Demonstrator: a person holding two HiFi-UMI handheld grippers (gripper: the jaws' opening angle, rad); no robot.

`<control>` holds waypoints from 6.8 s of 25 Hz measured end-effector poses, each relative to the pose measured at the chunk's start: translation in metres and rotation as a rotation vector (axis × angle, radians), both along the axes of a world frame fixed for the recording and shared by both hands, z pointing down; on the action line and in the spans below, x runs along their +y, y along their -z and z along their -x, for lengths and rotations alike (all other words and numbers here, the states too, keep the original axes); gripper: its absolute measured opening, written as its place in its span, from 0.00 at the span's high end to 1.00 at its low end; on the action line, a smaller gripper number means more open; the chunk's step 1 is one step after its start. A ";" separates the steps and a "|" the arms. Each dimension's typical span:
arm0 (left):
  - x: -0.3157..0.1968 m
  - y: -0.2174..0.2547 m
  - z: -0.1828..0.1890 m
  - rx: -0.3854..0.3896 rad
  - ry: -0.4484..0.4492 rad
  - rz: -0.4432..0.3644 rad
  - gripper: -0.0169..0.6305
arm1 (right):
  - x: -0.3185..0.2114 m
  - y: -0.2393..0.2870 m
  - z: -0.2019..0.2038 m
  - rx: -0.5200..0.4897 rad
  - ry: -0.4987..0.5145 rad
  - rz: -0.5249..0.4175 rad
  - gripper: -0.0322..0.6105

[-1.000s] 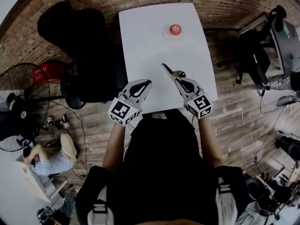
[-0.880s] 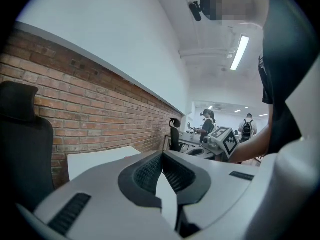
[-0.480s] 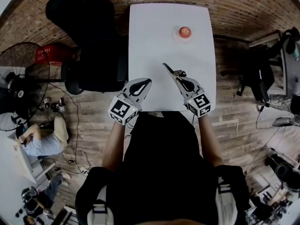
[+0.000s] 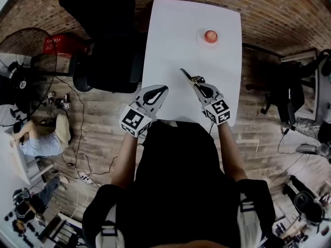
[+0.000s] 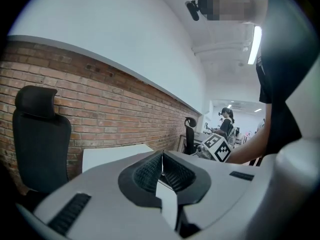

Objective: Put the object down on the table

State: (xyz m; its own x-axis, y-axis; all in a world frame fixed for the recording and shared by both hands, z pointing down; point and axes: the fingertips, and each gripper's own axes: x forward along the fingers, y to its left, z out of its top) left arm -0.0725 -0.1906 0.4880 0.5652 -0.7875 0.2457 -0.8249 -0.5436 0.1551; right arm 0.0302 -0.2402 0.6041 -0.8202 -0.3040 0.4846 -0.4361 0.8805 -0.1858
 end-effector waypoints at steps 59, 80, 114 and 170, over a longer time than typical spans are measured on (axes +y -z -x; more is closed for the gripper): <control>0.018 -0.014 -0.026 -0.047 0.200 0.060 0.94 | -0.025 -0.164 -0.005 0.240 0.177 0.257 0.94; 0.016 -0.017 -0.040 -0.046 0.190 0.070 0.94 | -0.034 -0.182 -0.022 0.216 0.131 0.336 0.84; 0.000 -0.015 -0.057 -0.036 0.145 0.076 0.94 | -0.047 -0.184 -0.042 0.094 0.025 0.423 0.77; 0.007 -0.007 -0.072 -0.002 -0.028 0.027 0.94 | -0.038 -0.080 -0.098 -0.078 -0.199 0.214 0.95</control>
State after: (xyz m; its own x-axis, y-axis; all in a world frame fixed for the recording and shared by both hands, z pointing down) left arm -0.0002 -0.1841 0.4952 0.5868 -0.7642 0.2677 -0.8094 -0.5625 0.1687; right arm 0.1279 -0.2777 0.6843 -0.7917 -0.3603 0.4933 -0.5736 0.7163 -0.3974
